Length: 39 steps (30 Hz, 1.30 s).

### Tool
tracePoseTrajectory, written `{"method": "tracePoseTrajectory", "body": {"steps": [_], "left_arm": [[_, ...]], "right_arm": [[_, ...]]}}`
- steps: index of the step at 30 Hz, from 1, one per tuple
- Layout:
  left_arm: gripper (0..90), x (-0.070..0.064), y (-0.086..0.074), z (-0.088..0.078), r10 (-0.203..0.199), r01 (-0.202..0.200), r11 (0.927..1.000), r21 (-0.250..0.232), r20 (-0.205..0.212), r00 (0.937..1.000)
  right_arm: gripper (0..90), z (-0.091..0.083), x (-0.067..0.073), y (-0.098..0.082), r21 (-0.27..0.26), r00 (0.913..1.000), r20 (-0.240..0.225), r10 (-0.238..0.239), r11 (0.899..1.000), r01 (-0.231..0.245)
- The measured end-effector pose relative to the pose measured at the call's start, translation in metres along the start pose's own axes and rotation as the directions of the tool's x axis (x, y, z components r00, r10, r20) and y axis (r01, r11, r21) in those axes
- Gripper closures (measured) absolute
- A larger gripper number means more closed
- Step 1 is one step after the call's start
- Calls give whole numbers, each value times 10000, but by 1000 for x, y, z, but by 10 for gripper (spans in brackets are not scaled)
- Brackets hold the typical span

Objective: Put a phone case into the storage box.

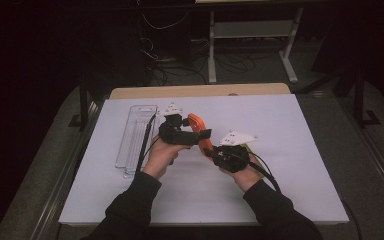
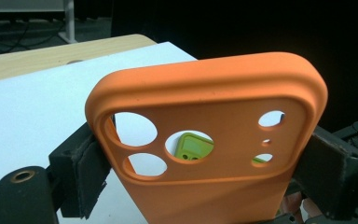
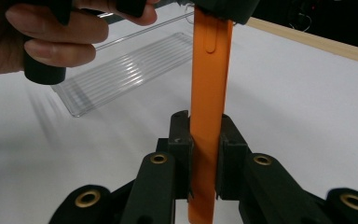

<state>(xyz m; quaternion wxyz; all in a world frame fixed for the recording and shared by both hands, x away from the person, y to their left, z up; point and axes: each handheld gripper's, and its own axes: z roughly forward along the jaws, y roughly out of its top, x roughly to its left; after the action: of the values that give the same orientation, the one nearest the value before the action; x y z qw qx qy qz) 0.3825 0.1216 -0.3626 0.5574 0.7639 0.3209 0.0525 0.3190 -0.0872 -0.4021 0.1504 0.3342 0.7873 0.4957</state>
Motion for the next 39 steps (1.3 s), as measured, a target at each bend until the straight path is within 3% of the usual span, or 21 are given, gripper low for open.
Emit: {"method": "tracePoseTrajectory", "body": {"steps": [7, 10, 16, 20, 24, 27, 39], "left_arm": [[137, 0, 4, -1, -22, 26, 9998, 174, -221, 9998], [137, 2, 8, -4, 151, -143, 9996, 263, -304, 9994], [137, 4, 15, -10, 366, -346, 9987, 365, -530, 9979], [137, 8, 21, -18, 406, -382, 9987, 337, -731, 9965], [137, 12, 26, -26, 365, -345, 9991, 229, -919, 9951], [137, 15, 31, -33, 390, -369, 9991, 218, -1036, 9939], [137, 27, 41, -57, 438, -437, 9990, 43, -1691, 9846]], "right_arm": [[501, -7, -10, -2, 374, 9999, 28, 146, 9992, -147], [394, -12, -18, -4, 880, 9996, -112, 240, 9959, -229], [250, -24, -25, -9, 1481, 9994, -154, 318, 9885, -292], [135, -33, -30, -17, 1561, 9992, -275, 300, 9874, -254], [68, -45, -36, -26, 1409, 9977, -166, 652, 9881, -622], [5, -52, -41, -32, 1306, 9980, -108, 622, 9896, -602], [0, -67, -46, -59, 1728, 9997, 169, 163, 9848, -190]]}}
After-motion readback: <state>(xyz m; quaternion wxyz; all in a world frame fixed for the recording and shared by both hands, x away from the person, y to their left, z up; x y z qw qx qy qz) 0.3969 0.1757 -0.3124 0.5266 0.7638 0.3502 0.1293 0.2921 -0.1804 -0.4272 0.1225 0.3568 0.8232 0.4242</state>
